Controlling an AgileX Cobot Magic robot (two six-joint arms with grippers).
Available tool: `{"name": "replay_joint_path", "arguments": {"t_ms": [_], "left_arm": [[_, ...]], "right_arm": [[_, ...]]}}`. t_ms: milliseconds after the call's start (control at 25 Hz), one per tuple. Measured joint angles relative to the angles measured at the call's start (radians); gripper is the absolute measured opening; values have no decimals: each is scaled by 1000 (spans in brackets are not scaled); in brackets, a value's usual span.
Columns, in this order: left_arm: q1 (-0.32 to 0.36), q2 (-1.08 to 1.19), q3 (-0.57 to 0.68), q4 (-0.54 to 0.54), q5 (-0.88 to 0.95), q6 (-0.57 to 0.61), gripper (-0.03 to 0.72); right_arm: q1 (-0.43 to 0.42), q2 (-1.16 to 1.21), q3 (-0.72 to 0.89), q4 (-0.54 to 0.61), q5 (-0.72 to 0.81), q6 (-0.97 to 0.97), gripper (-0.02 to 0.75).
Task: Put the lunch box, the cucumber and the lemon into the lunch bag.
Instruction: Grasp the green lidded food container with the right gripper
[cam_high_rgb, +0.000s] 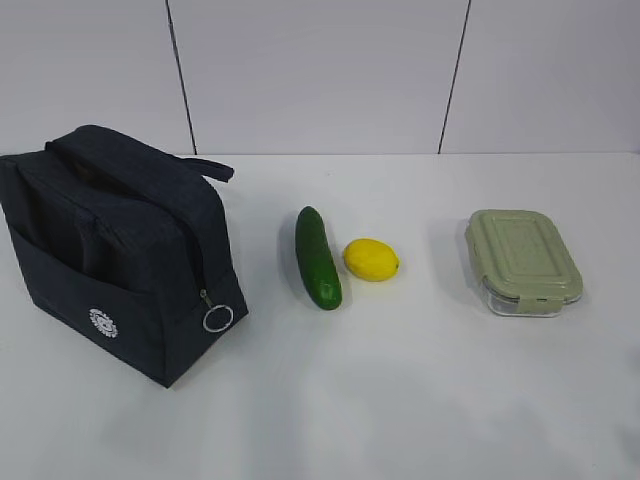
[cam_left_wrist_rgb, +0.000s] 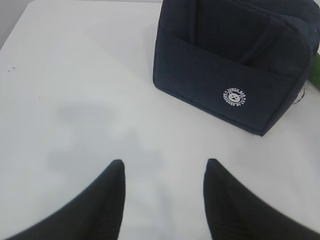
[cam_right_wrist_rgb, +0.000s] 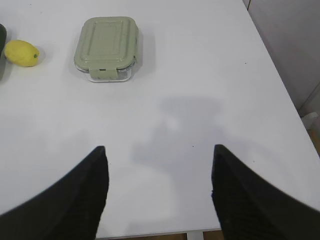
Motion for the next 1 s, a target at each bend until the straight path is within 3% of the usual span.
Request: {"name": "replay_joint_path", "arguments": {"t_ms": [1000], "left_arm": [[0,0,0,0,0,0,370]], "right_arm": [[0,0,0,0,0,1,496]]}}
